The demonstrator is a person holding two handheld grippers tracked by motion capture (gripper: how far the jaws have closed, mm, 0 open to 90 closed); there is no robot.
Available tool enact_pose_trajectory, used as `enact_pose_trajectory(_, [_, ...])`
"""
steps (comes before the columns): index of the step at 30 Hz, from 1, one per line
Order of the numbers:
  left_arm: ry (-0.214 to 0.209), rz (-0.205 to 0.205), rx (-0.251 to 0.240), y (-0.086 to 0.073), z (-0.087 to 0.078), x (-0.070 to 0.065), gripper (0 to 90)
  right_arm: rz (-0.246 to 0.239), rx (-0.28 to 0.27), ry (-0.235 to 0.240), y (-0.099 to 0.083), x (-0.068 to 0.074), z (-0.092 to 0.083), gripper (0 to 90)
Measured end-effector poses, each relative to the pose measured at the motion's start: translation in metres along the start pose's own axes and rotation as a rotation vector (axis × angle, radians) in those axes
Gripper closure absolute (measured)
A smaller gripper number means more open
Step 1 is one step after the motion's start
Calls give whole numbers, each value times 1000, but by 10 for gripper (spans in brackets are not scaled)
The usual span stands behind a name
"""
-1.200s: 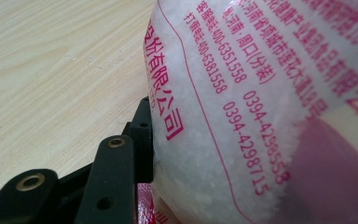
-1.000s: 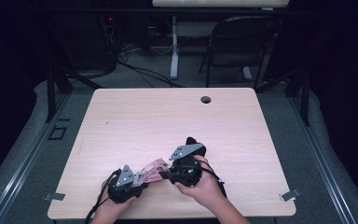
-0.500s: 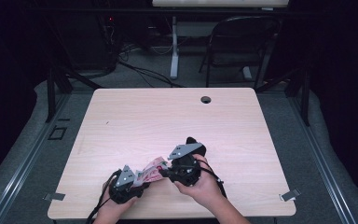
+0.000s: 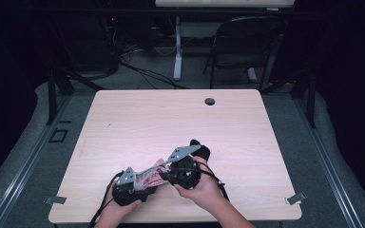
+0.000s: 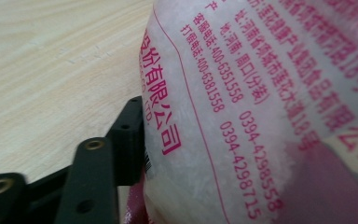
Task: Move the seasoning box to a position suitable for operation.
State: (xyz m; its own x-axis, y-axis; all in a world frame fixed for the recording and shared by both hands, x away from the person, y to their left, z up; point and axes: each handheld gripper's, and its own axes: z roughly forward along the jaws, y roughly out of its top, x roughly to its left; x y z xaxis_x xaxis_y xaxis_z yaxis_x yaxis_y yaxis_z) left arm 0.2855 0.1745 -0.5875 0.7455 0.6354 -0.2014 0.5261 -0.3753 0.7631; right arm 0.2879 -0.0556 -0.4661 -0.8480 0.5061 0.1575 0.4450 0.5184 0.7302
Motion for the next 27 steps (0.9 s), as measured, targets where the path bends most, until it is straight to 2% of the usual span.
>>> enact_pose_trajectory(1, [-6,-10,8,0,1,2,415,1,-1,2,0,0,1,900])
enact_pose_trajectory(3, [-13,-26,21,1,3,4,382,1,0,3,-1,1,2,900])
enact_pose_trajectory(5, [-10,-25,23,2,4,4,380,-1,0,-2,0,2,2,900])
enact_pose_trajectory(7, [-1,0,30,3,5,2,385,0,-2,-6,0,2,3,900])
enact_pose_trajectory(9, [1,13,30,3,5,1,460,3,-3,-6,0,1,3,900])
enact_pose_trajectory(10, [19,25,33,3,5,1,498,2,-3,-7,0,1,2,900])
enact_pose_trajectory(13, [37,42,39,3,5,0,553,4,-5,-6,0,1,2,900])
enact_pose_trajectory(18, [42,69,36,3,5,-2,578,9,-9,-4,-1,0,2,900])
enact_pose_trajectory(23, [54,60,16,4,4,-4,589,18,-9,3,-1,-1,-1,900])
enact_pose_trajectory(25, [73,67,4,5,4,-5,591,20,-6,4,0,-2,-3,900])
enact_pose_trajectory(27, [70,77,1,7,2,-5,593,20,-11,3,1,-2,-5,900])
